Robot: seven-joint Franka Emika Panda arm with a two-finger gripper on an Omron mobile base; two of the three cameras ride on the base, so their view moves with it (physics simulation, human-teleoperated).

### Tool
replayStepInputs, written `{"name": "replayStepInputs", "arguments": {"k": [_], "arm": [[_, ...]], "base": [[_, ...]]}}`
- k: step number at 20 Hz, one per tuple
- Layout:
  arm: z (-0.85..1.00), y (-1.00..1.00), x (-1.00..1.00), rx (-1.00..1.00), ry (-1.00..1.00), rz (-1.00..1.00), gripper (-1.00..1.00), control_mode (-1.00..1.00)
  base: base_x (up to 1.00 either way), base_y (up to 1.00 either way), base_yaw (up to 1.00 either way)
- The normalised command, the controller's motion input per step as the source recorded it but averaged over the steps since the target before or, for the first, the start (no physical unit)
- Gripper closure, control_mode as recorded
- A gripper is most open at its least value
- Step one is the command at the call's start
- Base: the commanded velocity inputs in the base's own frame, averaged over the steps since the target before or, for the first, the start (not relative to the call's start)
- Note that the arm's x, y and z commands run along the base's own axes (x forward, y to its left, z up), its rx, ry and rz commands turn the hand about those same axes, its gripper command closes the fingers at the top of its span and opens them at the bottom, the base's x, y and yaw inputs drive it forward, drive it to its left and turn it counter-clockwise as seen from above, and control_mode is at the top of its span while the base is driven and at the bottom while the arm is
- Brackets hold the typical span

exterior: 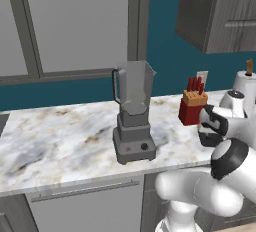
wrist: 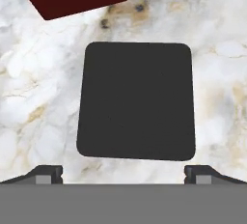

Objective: Open the blender lid, put the pear in the blender, close the lid, and start the blender.

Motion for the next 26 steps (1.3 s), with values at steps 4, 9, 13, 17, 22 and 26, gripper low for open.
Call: {"name": "replayStepInputs", "arguments": {"k": [4, 9, 13, 17, 22, 26], "arm": [[-0.28, -0.1, 0.2, 0.0, 0.09, 0.0, -1.0, -1.0], [-0.22, -0.06, 0.21, 0.0, 0.05, 0.0, -1.0, -1.0], [-0.12, -0.14, 0.24, 0.0, 0.03, 0.0, -1.0, -1.0], [-0.14, -0.11, 0.18, 0.0, 0.04, 0.0, -1.0, -1.0], [-0.26, 0.0, 0.08, 0.0, 0.02, 0.0, -1.0, -1.0], [-0.36, -0.01, 0.0, 0.0, 0.02, 0.0, -1.0, -1.0]], "base": [[0.0, 0.0, 0.0], [0.0, 0.0, 0.0], [0.0, 0.0, 0.0], [0.0, 0.0, 0.0], [0.0, 0.0, 0.0], [0.0, 0.0, 0.0]]}}
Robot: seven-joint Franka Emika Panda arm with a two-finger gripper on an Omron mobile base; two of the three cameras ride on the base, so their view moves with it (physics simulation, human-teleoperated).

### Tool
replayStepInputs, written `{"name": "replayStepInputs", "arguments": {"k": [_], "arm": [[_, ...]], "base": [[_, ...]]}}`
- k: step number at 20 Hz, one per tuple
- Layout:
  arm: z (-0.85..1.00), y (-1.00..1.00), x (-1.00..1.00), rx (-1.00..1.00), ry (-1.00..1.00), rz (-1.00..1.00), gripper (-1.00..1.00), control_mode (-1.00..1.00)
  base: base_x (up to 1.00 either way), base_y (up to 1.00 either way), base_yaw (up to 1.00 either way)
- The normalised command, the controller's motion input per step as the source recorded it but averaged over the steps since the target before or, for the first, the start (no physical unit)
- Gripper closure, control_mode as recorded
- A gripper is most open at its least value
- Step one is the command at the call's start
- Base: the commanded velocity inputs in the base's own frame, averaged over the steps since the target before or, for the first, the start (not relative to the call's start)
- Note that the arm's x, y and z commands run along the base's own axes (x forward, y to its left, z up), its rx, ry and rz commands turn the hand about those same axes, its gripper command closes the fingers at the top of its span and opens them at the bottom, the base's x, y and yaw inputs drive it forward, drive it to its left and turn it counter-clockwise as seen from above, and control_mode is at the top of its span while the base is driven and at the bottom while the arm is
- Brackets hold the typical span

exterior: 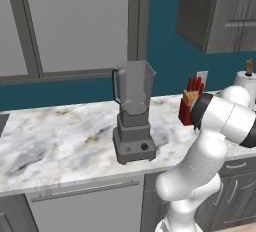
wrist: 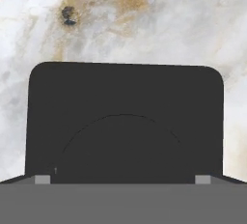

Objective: Open the blender lid, put the pear in the blender, close the lid, and start the blender.

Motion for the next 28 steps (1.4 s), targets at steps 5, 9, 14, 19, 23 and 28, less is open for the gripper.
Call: {"name": "replayStepInputs", "arguments": {"k": [5, 9, 14, 19, 23, 28], "arm": [[-0.33, 0.06, 0.03, 0.0, 0.03, 0.0, -1.0, -1.0], [-0.23, 0.07, 0.01, 0.0, 0.03, 0.0, 1.0, -1.0], [0.26, 0.0, -0.04, 0.01, 0.0, 0.0, 1.0, -1.0], [0.83, 0.0, -0.21, 0.0, -0.05, 0.0, 1.0, -1.0], [1.0, 0.03, -0.31, 0.0, -0.09, 0.0, 1.0, -1.0], [1.0, 0.31, -0.33, 0.0, -0.05, -0.01, 1.0, -1.0]], "base": [[0.0, 0.0, 0.0], [0.0, 0.0, 0.0], [0.0, 0.0, 0.0], [0.0, 0.0, 0.0], [0.0, 0.0, 0.0], [0.0, 0.0, 0.0]]}}
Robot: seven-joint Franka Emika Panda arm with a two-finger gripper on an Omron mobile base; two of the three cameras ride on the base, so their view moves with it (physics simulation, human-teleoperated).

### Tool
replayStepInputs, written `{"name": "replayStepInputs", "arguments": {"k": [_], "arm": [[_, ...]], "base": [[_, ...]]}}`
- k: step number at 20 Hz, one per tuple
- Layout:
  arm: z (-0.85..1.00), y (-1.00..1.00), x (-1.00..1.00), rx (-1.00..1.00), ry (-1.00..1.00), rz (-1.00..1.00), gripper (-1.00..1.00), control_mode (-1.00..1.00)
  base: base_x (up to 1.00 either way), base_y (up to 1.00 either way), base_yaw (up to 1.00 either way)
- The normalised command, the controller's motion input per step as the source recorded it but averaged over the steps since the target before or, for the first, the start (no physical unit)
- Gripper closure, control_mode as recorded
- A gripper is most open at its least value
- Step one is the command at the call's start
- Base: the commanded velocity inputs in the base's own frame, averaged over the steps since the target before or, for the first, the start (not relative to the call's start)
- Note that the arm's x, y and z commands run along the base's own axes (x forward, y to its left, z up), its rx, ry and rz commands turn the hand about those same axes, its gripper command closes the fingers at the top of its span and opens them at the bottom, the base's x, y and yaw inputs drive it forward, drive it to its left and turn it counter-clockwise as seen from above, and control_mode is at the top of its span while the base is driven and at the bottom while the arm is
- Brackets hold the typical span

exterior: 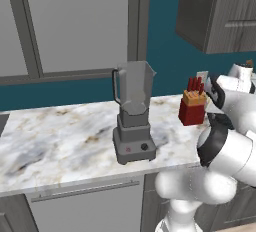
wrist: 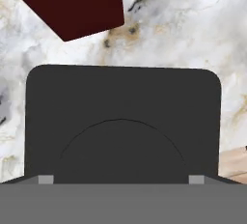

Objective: Open the blender lid, put the pear in the blender, close the lid, and start the blender.

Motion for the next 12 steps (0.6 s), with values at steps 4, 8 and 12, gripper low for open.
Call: {"name": "replayStepInputs", "arguments": {"k": [4, 8, 12], "arm": [[0.93, 0.45, -0.28, 0.0, 0.0, -0.01, 1.0, -1.0], [0.91, 0.61, -0.24, 0.0, 0.0, 0.0, 1.0, -1.0], [0.79, 0.68, -0.36, 0.0, 0.0, -0.01, 1.0, -1.0]], "base": [[0.0, 0.0, 0.0], [0.0, 0.0, 0.0], [0.0, 0.0, 0.0]]}}
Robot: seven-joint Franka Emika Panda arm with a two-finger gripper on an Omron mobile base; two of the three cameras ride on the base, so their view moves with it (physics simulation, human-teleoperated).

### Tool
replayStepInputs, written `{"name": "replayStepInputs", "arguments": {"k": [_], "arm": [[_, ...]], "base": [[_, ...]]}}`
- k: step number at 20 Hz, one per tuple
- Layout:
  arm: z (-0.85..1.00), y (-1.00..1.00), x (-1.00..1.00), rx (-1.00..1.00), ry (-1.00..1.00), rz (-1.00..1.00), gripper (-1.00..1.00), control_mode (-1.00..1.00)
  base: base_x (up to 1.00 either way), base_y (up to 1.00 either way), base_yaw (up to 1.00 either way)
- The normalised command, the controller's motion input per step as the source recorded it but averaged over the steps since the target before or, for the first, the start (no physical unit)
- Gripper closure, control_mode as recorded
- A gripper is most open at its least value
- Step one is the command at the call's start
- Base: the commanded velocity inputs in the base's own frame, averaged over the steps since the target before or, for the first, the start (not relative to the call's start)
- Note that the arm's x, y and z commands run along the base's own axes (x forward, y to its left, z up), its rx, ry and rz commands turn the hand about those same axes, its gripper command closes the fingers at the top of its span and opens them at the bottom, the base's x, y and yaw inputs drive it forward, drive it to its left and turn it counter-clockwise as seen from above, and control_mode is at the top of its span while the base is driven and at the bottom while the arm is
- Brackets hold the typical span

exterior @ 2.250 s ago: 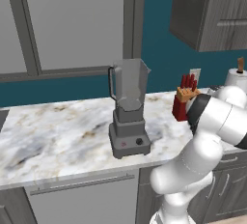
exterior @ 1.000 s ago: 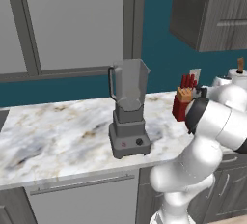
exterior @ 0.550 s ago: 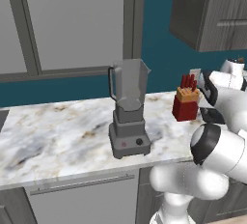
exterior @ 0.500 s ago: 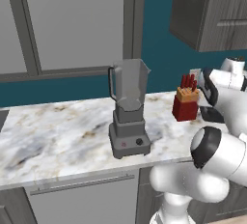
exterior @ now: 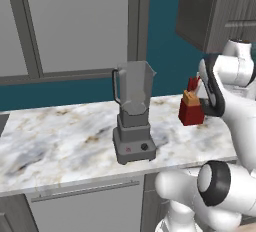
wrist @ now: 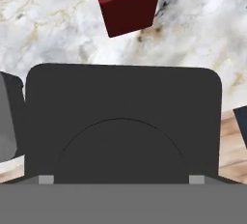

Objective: Open the blender lid, put the pear in the blender, close the lid, and start the blender.

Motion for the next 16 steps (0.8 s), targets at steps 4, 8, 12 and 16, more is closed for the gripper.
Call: {"name": "replayStepInputs", "arguments": {"k": [4, 8, 12, 16], "arm": [[0.63, 0.84, -0.35, 0.0, 0.0, -0.01, 1.0, -1.0], [0.67, 0.88, -0.12, 0.0, 0.0, 0.0, 1.0, -1.0], [0.85, 0.88, 0.0, 0.0, 0.0, 0.0, 1.0, -1.0], [0.96, 0.65, 0.0, 0.0, -0.02, 0.0, 1.0, -1.0]], "base": [[0.0, 0.0, 0.0], [0.0, 0.0, 0.0], [0.0, 0.0, 0.0], [0.0, 0.0, 0.0]]}}
